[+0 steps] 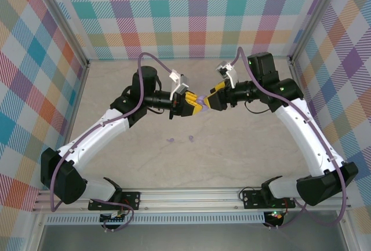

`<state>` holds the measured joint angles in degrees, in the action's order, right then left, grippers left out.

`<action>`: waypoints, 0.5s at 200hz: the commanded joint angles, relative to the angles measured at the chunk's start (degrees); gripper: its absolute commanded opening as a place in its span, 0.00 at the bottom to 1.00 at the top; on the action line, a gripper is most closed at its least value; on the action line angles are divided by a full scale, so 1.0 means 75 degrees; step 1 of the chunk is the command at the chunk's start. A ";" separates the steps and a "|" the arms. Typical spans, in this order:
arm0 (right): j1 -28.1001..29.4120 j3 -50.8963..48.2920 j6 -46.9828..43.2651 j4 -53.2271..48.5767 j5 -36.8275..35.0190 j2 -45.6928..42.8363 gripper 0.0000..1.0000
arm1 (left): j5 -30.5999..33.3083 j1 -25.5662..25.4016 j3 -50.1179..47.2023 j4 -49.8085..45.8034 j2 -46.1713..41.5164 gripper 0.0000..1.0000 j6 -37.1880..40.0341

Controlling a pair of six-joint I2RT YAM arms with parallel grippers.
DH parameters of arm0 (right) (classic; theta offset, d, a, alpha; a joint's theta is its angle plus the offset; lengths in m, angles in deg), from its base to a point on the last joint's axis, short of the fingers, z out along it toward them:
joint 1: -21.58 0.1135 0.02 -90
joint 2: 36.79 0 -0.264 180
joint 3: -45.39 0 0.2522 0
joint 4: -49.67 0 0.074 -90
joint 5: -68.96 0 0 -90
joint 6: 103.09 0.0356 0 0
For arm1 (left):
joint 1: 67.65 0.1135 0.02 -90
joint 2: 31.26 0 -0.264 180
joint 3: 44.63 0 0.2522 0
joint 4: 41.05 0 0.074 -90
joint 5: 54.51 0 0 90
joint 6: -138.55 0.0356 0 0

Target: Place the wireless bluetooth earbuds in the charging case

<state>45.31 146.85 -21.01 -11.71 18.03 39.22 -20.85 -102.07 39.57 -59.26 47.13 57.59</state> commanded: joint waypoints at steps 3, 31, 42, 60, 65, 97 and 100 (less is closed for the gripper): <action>-0.0058 -0.0100 0.0091 0.0237 -0.0629 0.0043 0.66 | -0.0715 -0.0158 0.0417 0.0220 -0.0082 0.20 0.0213; -0.0068 -0.0092 0.0111 0.0232 -0.0630 0.0062 0.67 | -0.0660 -0.0156 0.0401 0.0213 -0.0121 0.20 0.0203; -0.0070 -0.0080 0.0035 0.0206 -0.0282 0.0051 0.67 | -0.0586 -0.0154 0.0415 0.0204 -0.0109 0.20 0.0167; -0.0070 -0.0077 -0.0141 0.0122 0.0304 0.0027 0.68 | -0.0401 -0.0157 0.0412 0.0193 -0.0074 0.20 0.0105; -0.0070 -0.0080 -0.0193 0.0089 0.0423 0.0020 0.68 | -0.0353 -0.0152 0.0417 0.0202 -0.0069 0.20 0.0077; -0.0064 -0.0172 -0.0379 0.0070 0.0914 -0.0163 0.68 | -0.0118 -0.0154 0.0451 0.0270 0.0023 0.20 -0.0102; -0.0063 -0.0188 -0.0384 0.0088 0.0932 -0.0175 0.69 | -0.0107 -0.0156 0.0460 0.0274 0.0035 0.20 -0.0106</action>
<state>45.20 146.61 -21.75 -11.73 21.68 39.22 -20.52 -102.09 40.66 -59.13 47.15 57.17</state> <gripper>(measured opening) 0.685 0.213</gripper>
